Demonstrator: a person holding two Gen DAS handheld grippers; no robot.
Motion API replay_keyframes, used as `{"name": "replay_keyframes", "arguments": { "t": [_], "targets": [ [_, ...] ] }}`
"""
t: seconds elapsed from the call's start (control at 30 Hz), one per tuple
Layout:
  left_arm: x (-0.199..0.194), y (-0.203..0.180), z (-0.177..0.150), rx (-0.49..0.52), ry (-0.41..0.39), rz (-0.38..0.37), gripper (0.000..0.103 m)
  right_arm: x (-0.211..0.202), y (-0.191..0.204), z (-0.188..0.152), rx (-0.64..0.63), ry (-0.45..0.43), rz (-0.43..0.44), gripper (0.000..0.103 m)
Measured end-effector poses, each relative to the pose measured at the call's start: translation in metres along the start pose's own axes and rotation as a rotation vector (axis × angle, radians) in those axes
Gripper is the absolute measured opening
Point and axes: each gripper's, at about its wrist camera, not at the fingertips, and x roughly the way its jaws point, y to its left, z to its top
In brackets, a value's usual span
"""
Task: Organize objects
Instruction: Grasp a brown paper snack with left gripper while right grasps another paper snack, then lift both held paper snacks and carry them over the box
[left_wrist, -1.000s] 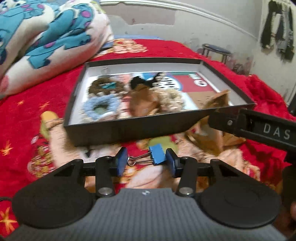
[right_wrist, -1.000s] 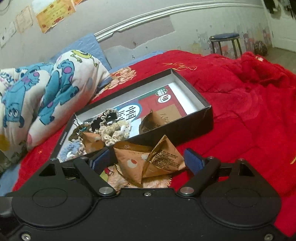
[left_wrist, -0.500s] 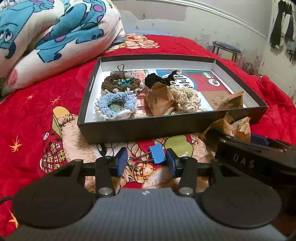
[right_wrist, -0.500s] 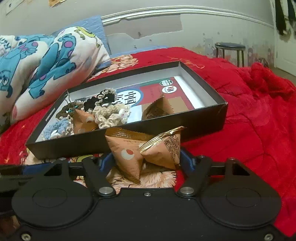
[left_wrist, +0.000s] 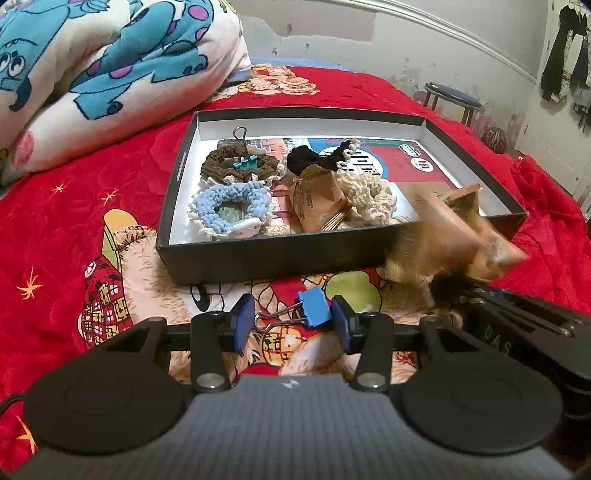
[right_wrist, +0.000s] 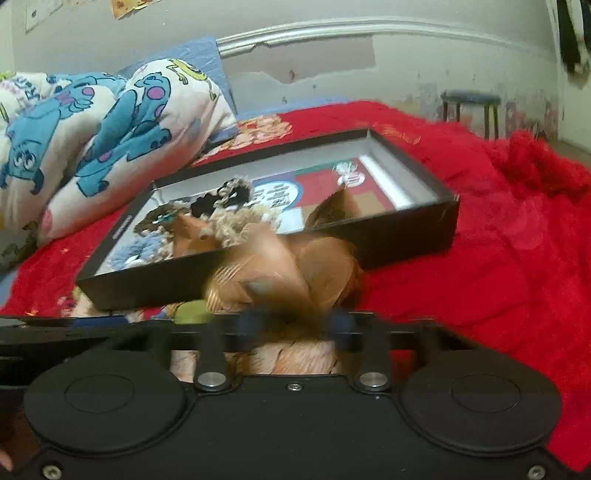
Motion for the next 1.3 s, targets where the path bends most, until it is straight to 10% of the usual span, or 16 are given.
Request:
{"name": "replay_keyframes", "arguments": {
  "t": [0.37,0.7,1.3],
  "targets": [
    [-0.005,-0.002,-0.004,0.012,0.005,0.002,0.049,-0.005,0.009,-0.003,-0.051,0.038,0.034,0.008],
    [-0.011,-0.005,-0.01,0.003,-0.013,-0.027,0.049,-0.028,-0.004,0.0,-0.059,-0.002,0.02,0.063],
    [-0.013,-0.008,-0.013,0.006,-0.065,-0.017,0.054,-0.012,-0.025,0.005,0.104,-0.031,0.091,0.062]
  ]
}}
